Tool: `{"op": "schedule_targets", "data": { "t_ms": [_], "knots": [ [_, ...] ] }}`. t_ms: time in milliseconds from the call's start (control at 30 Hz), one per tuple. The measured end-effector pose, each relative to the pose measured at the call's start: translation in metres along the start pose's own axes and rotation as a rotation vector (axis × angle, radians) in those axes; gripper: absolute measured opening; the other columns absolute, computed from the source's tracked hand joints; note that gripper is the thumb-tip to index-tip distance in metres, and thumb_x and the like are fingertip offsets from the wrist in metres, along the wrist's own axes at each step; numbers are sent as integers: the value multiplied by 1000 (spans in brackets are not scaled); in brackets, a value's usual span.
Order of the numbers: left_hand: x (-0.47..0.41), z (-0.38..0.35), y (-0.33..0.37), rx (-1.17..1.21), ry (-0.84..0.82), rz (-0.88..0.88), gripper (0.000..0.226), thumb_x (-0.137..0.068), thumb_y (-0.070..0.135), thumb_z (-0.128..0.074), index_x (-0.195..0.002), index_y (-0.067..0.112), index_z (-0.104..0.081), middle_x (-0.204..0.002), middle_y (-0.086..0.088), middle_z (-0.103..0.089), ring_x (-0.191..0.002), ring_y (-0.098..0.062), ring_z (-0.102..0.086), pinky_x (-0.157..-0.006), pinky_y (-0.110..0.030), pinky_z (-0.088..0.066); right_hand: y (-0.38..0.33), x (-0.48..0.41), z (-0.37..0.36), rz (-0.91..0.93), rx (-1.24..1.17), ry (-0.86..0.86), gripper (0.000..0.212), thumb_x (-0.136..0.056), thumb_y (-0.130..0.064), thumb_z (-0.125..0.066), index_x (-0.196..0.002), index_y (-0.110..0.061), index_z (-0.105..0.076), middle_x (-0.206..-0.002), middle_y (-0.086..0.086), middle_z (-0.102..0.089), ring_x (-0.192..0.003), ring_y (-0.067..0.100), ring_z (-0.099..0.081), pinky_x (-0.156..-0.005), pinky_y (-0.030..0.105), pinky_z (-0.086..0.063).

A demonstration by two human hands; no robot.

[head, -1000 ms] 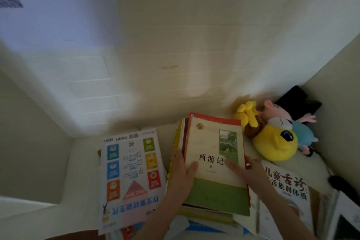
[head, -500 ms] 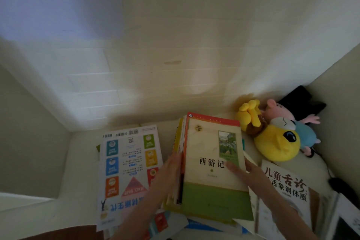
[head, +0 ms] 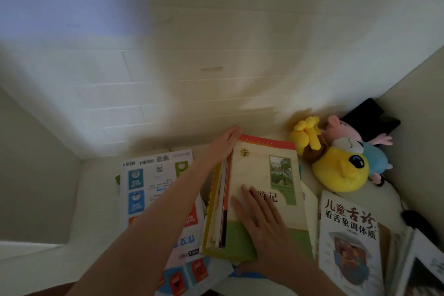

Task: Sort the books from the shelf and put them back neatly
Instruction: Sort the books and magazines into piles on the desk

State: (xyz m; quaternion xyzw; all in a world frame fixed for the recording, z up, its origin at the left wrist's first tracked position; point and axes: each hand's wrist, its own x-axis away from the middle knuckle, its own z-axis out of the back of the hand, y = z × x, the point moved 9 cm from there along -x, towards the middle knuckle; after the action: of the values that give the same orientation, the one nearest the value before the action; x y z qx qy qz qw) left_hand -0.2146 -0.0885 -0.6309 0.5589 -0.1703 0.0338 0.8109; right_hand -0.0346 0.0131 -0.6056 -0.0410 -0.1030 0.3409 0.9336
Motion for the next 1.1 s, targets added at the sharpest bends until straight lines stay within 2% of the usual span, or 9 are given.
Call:
{"op": "schedule_targets", "data": {
  "t_ms": [267,400,533,633,733,800,867,900,1100],
  "knots": [
    [-12,4,-9,134,135,-64,37,-104,33,-29,-123,23,-59,-120,-2,-59,-113,-18,-55,-96,-28,-40,10,-7,2,-88,-15,57,110,-72,-87,-39,-153,-17,-16,-159,10,-16,-146,28,-15,-113,46,-15],
    [-11,2,-14,125,149,-71,36,-103,37,-32,-124,25,-59,-124,0,-58,-115,-17,-54,-101,-32,-40,8,-5,1,-55,-29,72,107,-74,-86,-40,-153,-17,-16,-160,9,-14,-147,27,-13,-114,46,-15],
    [2,-3,-14,75,119,-44,44,-103,42,-29,-142,25,-42,-145,1,-44,-134,-19,-41,-107,-28,-28,13,-2,2,-27,-80,26,114,-68,-86,-49,-154,-27,-2,-161,3,7,-148,22,9,-120,45,-1],
    [32,7,-18,159,244,-1,55,-102,45,-24,-153,24,-16,-159,3,-17,-145,-17,-17,-113,-30,-13,50,15,26,-230,-366,160,102,-75,-74,-51,-151,-38,6,-158,-12,20,-145,11,20,-119,41,4],
    [75,-15,-34,246,240,21,58,-100,50,-21,-153,29,-9,-159,7,-11,-147,-14,-11,-117,-36,-8,121,52,21,-793,-891,365,112,-58,-94,-37,-149,-39,0,-160,-10,6,-147,11,-3,-117,37,-8],
    [96,-45,-48,391,169,94,73,-90,71,-28,-152,35,-13,-157,5,-21,-143,-19,-25,-117,-41,-18,129,60,-17,-1060,-1328,264,114,-61,-91,-43,-152,-32,-6,-157,1,-21,-139,25,-32,-114,45,-28],
    [103,-64,-67,458,168,160,90,-73,89,-36,-148,47,-13,-156,4,-27,-139,-21,-34,-114,-50,-29,118,56,-31,-1072,-1436,171,85,-83,-64,-53,-151,-26,-18,-132,6,-49,-105,25,-58,-86,41,-51],
    [102,-68,-72,440,172,174,92,-68,91,-38,-146,51,-10,-157,6,-24,-140,-21,-32,-113,-51,-30,117,54,-32,-1053,-1403,174,73,-88,-50,-55,-149,-24,-23,-121,6,-53,-93,20,-60,-76,36,-52],
    [103,-66,-65,361,196,165,104,-68,85,-46,-150,42,2,-159,12,-8,-144,-18,-22,-114,-49,-29,116,55,-36,-1068,-1467,147,67,-82,-43,-65,-140,-23,-37,-117,9,-62,-98,32,-64,-90,52,-52]
  ]
}}
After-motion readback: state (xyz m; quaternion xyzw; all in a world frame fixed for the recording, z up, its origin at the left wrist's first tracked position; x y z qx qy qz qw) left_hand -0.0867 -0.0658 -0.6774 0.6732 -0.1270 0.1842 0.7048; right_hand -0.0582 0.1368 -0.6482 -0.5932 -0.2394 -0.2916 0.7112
